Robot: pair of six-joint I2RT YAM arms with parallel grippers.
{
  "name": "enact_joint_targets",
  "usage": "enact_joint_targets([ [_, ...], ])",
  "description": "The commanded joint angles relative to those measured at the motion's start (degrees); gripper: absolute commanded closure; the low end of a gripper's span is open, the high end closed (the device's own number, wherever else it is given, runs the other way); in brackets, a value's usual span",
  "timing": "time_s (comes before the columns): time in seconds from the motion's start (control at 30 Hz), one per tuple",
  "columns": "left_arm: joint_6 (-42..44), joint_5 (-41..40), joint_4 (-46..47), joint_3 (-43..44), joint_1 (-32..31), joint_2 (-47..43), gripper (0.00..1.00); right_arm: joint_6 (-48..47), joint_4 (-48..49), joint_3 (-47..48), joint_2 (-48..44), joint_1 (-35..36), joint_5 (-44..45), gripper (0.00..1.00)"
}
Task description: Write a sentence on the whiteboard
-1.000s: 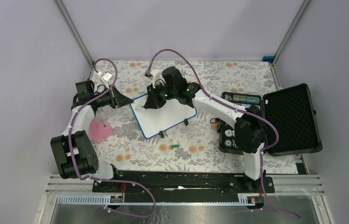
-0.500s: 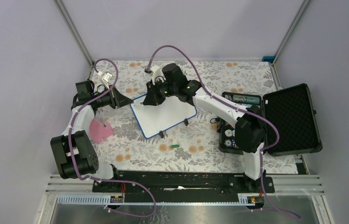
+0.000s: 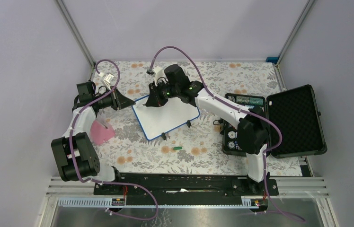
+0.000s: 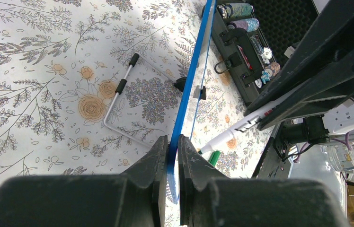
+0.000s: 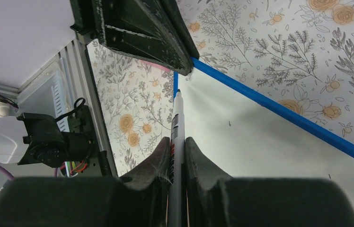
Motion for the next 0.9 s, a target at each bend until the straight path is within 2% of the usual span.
enact_joint_targets([
  [0.0,1.46,-0.95,-0.77,0.94,0.19,-0.87,1.00,-0.69,0.79,2.08,1.20,-0.69,0.29,1.00],
  [0.57,1.64,-1.08,-0.81,1.02,0.15,-0.79,1.00,-0.74,-1.06,4.61,3.23,-2.79,1.63,1.00],
  [0.87,1.76,-1.49,-0.81,1.03,0.16,-0.65,1.00,-1.10,-1.27,1.43,1.34,-5.51,0.92,1.00],
])
